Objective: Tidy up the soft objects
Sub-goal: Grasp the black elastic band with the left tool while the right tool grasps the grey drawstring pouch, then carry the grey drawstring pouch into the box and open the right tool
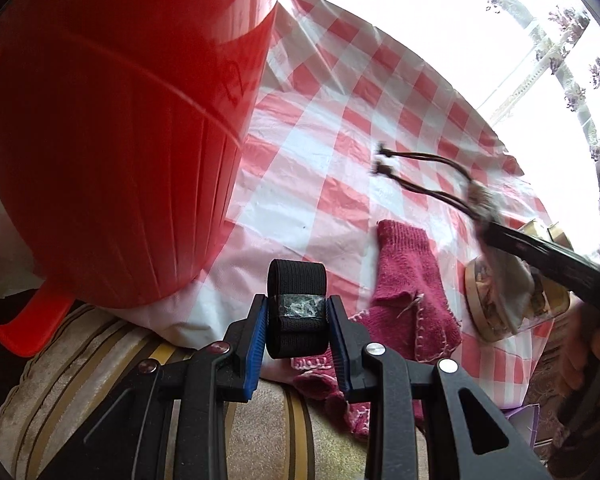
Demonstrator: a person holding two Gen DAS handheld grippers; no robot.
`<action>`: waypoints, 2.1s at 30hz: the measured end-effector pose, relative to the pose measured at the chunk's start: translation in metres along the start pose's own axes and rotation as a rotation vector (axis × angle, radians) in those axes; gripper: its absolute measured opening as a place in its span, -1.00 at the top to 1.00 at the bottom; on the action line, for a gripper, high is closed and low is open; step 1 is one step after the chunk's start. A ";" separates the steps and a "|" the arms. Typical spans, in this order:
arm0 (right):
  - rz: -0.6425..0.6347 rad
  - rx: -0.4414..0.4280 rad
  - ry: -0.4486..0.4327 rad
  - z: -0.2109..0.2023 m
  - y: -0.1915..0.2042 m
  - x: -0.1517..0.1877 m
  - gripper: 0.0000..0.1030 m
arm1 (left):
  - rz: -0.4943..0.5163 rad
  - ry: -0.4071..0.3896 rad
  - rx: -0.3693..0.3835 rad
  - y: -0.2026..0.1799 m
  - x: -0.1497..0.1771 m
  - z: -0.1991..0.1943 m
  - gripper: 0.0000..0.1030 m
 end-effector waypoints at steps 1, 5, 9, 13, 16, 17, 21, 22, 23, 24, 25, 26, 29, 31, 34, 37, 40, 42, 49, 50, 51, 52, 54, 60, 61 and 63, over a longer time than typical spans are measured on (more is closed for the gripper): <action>0.002 0.006 -0.011 -0.012 -0.002 0.005 0.63 | 0.001 -0.007 0.003 0.000 -0.001 -0.003 0.41; 0.047 0.042 -0.044 -0.065 -0.021 0.042 0.63 | 0.008 -0.032 0.019 -0.002 -0.001 -0.014 0.41; 0.144 0.093 -0.062 -0.111 -0.052 0.089 0.63 | 0.020 -0.048 0.045 -0.010 0.001 -0.025 0.41; 0.225 0.164 -0.057 -0.149 -0.080 0.146 0.63 | 0.036 -0.053 0.072 -0.021 0.003 -0.034 0.41; 0.262 0.206 -0.028 -0.167 -0.091 0.191 0.63 | 0.047 -0.048 0.090 -0.030 0.008 -0.040 0.41; 0.276 0.215 -0.018 -0.172 -0.093 0.204 0.63 | 0.051 -0.046 0.094 -0.034 0.010 -0.041 0.41; 0.331 0.241 0.017 -0.192 -0.099 0.259 0.63 | 0.082 -0.039 0.115 -0.053 0.021 -0.048 0.41; 0.345 0.243 0.023 -0.195 -0.101 0.271 0.63 | 0.092 -0.036 0.122 -0.059 0.024 -0.049 0.41; 0.364 0.244 0.029 -0.198 -0.102 0.283 0.63 | 0.101 -0.034 0.129 -0.065 0.027 -0.051 0.41; 0.381 0.242 0.030 -0.201 -0.103 0.294 0.63 | 0.115 -0.030 0.139 -0.073 0.031 -0.052 0.41; 0.396 0.235 0.032 -0.203 -0.103 0.306 0.63 | 0.125 -0.027 0.145 -0.079 0.034 -0.054 0.41; 0.407 0.233 0.038 -0.204 -0.103 0.315 0.63 | 0.142 -0.022 0.155 -0.088 0.039 -0.055 0.41; 0.411 0.237 0.068 -0.205 -0.099 0.344 0.63 | 0.188 -0.005 0.178 -0.110 0.052 -0.058 0.41; 0.406 0.219 0.080 -0.201 -0.094 0.357 0.63 | 0.223 0.005 0.193 -0.125 0.063 -0.060 0.41; 0.399 0.183 0.083 -0.194 -0.088 0.372 0.63 | 0.266 0.018 0.212 -0.143 0.076 -0.064 0.41; 0.409 0.149 0.064 -0.186 -0.087 0.383 0.63 | 0.320 0.029 0.231 -0.165 0.091 -0.069 0.41; 0.415 0.128 0.056 -0.175 -0.088 0.390 0.61 | 0.367 0.033 0.245 -0.182 0.103 -0.073 0.41; 0.420 0.121 0.072 -0.165 -0.090 0.397 0.59 | 0.392 0.038 0.249 -0.191 0.110 -0.075 0.41; 0.457 0.058 0.104 -0.146 -0.091 0.418 -0.35 | 0.470 0.068 0.264 -0.220 0.133 -0.077 0.41; 0.460 0.060 0.095 -0.149 -0.091 0.420 -0.35 | 0.488 0.075 0.271 -0.227 0.139 -0.077 0.41; 0.468 0.066 0.088 -0.152 -0.094 0.422 -0.36 | 0.507 0.081 0.280 -0.234 0.144 -0.077 0.41; 0.479 0.076 0.082 -0.155 -0.096 0.426 -0.38 | 0.526 0.089 0.290 -0.241 0.150 -0.076 0.41; 0.501 0.093 0.079 -0.162 -0.100 0.434 -0.39 | 0.568 0.105 0.316 -0.258 0.163 -0.076 0.41; 0.436 0.155 0.216 -0.168 -0.096 0.465 -0.39 | 0.682 0.163 0.409 -0.313 0.205 -0.076 0.41; 0.427 0.164 0.237 -0.167 -0.096 0.471 -0.39 | 0.700 0.175 0.428 -0.323 0.213 -0.076 0.41; 0.427 0.181 0.274 -0.162 -0.098 0.481 -0.39 | 0.729 0.194 0.462 -0.342 0.225 -0.077 0.41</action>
Point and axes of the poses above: each gripper's, at about its wrist camera, not at the fingertips, and z roughly the way its jaws point, y to its left, x to its underside, the point moved 9 cm from there along z, roughly the way its jaws point, and after that the axes turned 4 degrees about -z, right-handed, at the moved point
